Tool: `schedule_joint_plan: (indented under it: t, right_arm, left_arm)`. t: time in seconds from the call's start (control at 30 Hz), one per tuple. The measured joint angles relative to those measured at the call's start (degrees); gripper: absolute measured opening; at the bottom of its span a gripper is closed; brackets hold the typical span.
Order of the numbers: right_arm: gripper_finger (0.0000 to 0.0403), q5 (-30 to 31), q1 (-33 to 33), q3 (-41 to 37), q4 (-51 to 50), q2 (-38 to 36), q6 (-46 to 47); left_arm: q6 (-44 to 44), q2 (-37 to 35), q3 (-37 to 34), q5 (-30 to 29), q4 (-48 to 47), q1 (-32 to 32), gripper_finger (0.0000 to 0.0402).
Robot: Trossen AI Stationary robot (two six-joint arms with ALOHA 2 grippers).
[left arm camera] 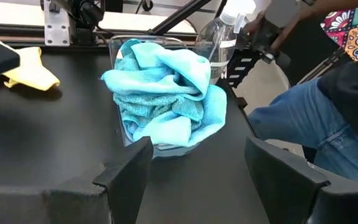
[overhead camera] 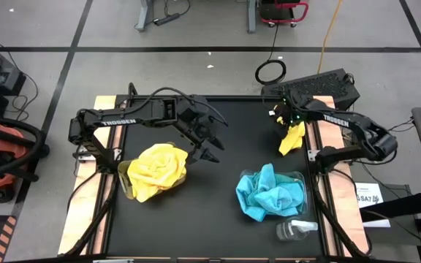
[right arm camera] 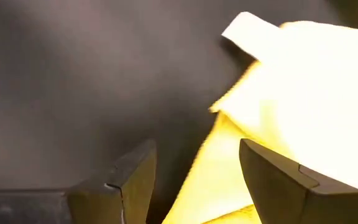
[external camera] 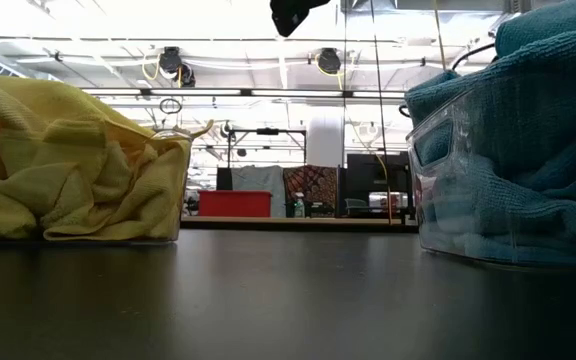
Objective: Sort microfiber towel by color & place in baskets
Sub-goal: Put the yellow microfiber towel into the left transparent bin
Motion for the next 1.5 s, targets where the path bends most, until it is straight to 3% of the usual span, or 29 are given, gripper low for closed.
schedule_joint_plan:
  t: [0.53, 0.87, 1.0, 1.1, 1.3, 1.5]
  right_arm:
    - [0.0222, 4.25, -4.17, 0.12, 5.98, 1.6, 12.69]
    - [0.0222, 2.21, -3.7, 0.37, 5.29, 1.24, 16.58]
    - [0.0222, -3.12, -3.73, 0.44, 2.32, 1.01, 12.97]
    - [0.0222, -3.61, -3.41, 0.45, -2.65, 0.87, 6.09]
    - [0.0222, -4.17, -2.99, 1.2, -5.69, 0.57, 3.35]
    - [0.0218, -0.46, -3.03, 1.2, -5.34, 0.73, 4.56]
  left_arm:
    - [0.04, 0.04, 0.0, 0.02, -0.98, 0.92, 0.0267]
    - [-0.03, 0.04, 0.0, 0.02, -0.78, 0.98, 0.0267]
    - [-0.38, 0.04, 0.0, 0.02, -0.8, 0.94, 0.0267]
    - [-0.39, 0.04, 0.0, 0.02, -0.94, 0.92, 0.0267]
    - [-0.41, 0.04, 0.0, 0.02, -0.96, 0.92, 0.0267]
    - [-0.46, 0.04, 0.0, 0.02, -0.93, 0.92, 0.0267]
